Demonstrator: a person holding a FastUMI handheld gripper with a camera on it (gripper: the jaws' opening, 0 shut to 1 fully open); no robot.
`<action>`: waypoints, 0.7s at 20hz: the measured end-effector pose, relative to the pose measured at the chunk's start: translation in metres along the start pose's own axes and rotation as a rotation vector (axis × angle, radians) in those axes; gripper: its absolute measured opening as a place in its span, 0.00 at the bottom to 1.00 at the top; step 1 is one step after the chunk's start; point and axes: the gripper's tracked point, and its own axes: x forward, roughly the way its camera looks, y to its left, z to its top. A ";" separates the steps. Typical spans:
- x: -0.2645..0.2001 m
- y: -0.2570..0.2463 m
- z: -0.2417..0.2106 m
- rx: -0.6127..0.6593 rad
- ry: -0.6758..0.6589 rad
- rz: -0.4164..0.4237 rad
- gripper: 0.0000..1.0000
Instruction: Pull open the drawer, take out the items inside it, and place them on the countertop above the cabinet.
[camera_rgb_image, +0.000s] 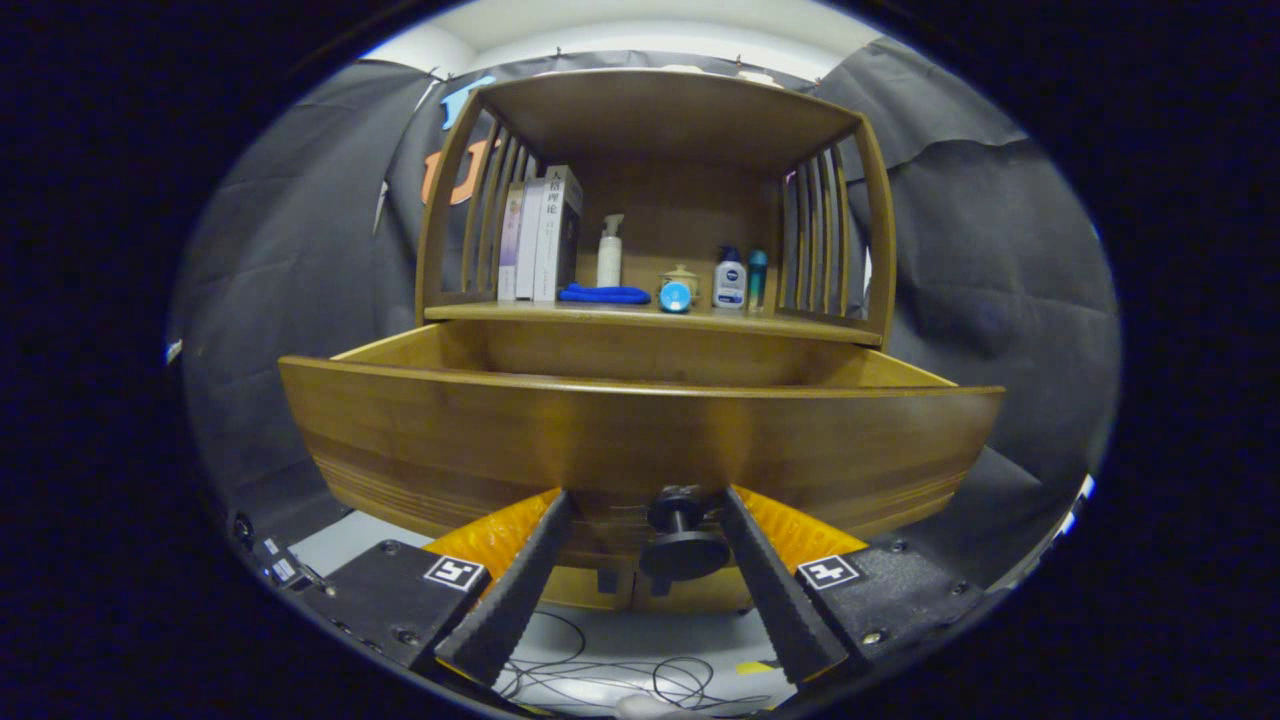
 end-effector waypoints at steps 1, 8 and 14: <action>0.007 -0.002 0.004 0.005 -0.004 0.002 0.99; 0.045 -0.003 0.024 0.013 -0.004 -0.010 1.00; 0.084 -0.003 0.037 0.022 0.012 -0.016 1.00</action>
